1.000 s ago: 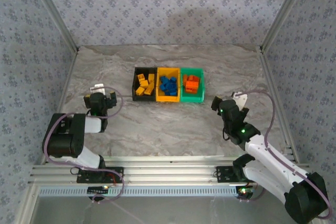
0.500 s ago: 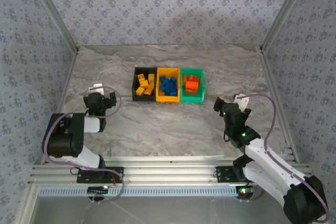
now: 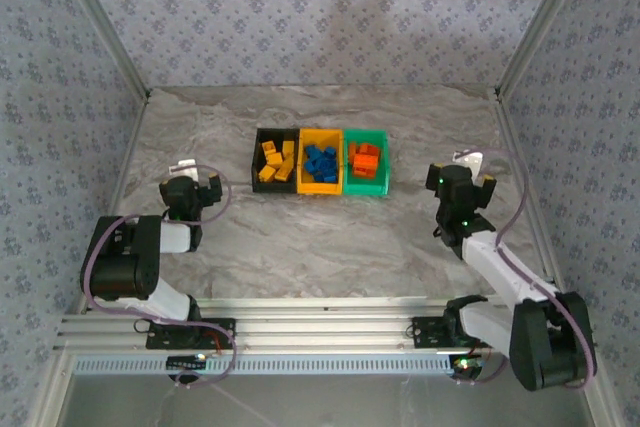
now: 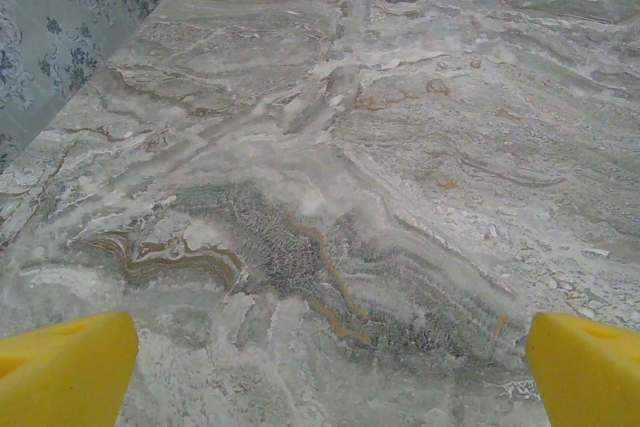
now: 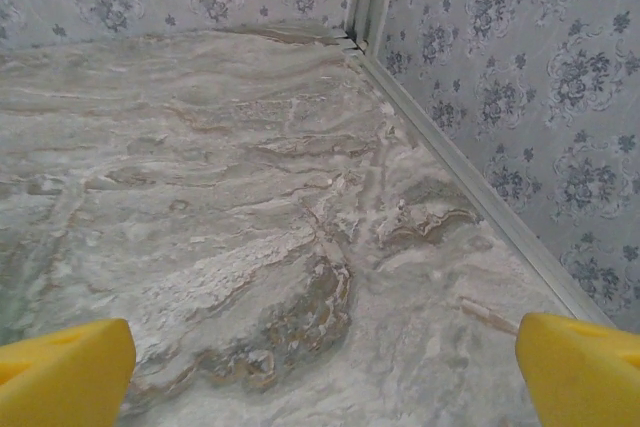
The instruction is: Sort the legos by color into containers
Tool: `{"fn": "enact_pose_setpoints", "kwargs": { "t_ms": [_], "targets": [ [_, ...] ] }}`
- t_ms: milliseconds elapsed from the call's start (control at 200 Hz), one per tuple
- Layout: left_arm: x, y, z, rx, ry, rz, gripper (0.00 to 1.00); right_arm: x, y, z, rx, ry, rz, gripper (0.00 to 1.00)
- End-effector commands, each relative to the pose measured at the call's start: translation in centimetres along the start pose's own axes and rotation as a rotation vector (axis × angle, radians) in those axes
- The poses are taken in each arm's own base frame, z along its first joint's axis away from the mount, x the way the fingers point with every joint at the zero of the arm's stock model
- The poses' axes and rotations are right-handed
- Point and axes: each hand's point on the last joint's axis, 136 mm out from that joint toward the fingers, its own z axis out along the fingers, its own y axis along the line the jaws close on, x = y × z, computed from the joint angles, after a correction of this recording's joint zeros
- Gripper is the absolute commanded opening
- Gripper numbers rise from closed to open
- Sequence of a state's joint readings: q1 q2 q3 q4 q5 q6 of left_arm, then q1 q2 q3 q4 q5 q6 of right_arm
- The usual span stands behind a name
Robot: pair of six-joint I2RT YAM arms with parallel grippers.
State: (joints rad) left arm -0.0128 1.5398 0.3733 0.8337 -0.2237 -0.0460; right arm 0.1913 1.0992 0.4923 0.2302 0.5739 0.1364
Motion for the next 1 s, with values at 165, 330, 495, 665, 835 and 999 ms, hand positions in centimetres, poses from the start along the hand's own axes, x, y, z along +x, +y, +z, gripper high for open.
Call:
{"fn": "enact_pose_setpoints", "kwargs": {
  "t_ms": [165,330,495,665,835,999],
  "targets": [
    [-1.6,-0.2,0.2,0.01,-0.044,-0.024,0.99,2.8,1.0,3.9,-0.097,-0.06,-0.075,1.0],
    [-1.6,-0.2,0.2,0.01,-0.044,-0.023,1.0,3.9,1.3,5.8,-0.174,-0.042,-0.022,1.0],
    [-1.6,-0.2,0.1,0.011,-0.045,-0.023,1.0,5.3,2.3,6.8,-0.232,-0.012,-0.033,1.0],
    [-1.6,-0.2,0.2,0.011,-0.045,-0.024,0.99,5.2,2.3,6.7,-0.235,-0.017,-0.031,1.0],
    [-1.6,-0.2,0.1,0.011,-0.046,-0.023,0.99,5.1,2.4,6.7,-0.234,-0.024,-0.032,1.0],
    [-1.6,-0.2,0.2,0.012,-0.045,-0.022,0.99,5.1,2.4,6.7,-0.233,-0.023,-0.032,1.0]
  ]
}}
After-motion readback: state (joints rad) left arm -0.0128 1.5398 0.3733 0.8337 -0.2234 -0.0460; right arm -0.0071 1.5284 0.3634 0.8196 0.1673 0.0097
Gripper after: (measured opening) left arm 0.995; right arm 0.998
